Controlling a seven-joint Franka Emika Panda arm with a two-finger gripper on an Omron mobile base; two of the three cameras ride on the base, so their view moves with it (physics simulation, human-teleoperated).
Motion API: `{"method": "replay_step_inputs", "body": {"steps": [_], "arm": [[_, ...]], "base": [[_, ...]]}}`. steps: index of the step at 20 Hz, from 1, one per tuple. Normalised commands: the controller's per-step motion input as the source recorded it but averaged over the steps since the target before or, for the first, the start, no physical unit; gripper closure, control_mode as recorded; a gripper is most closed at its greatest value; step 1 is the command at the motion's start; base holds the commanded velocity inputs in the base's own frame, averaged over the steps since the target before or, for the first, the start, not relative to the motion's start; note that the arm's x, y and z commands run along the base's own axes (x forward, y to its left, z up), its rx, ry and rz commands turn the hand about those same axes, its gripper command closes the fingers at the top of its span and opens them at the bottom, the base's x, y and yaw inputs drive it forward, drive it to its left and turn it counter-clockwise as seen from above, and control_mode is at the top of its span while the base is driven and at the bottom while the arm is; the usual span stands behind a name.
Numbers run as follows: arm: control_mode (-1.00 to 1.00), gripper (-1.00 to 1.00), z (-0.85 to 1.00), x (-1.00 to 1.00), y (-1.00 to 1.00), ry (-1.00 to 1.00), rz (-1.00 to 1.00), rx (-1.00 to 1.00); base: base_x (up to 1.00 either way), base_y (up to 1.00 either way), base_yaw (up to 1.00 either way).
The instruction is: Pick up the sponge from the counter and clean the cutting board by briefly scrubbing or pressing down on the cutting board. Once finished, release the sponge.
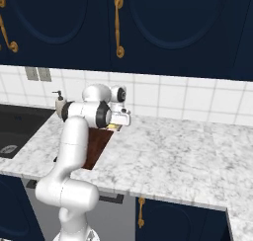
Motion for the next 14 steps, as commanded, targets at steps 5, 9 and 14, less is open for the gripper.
{"method": "replay_step_inputs", "body": {"steps": [5,9,14], "arm": [[-1.00,1.00,0.21,-0.77,-0.43,-0.17,0.00,0.03],[-1.00,1.00,-0.04,-0.74,-0.67,-0.27,0.00,0.06],[-1.00,1.00,-0.08,-0.54,-0.92,-0.28,0.00,0.08]], "base": [[0.00,0.00,0.00],[0.00,0.00,0.00],[0.00,0.00,0.00]]}}
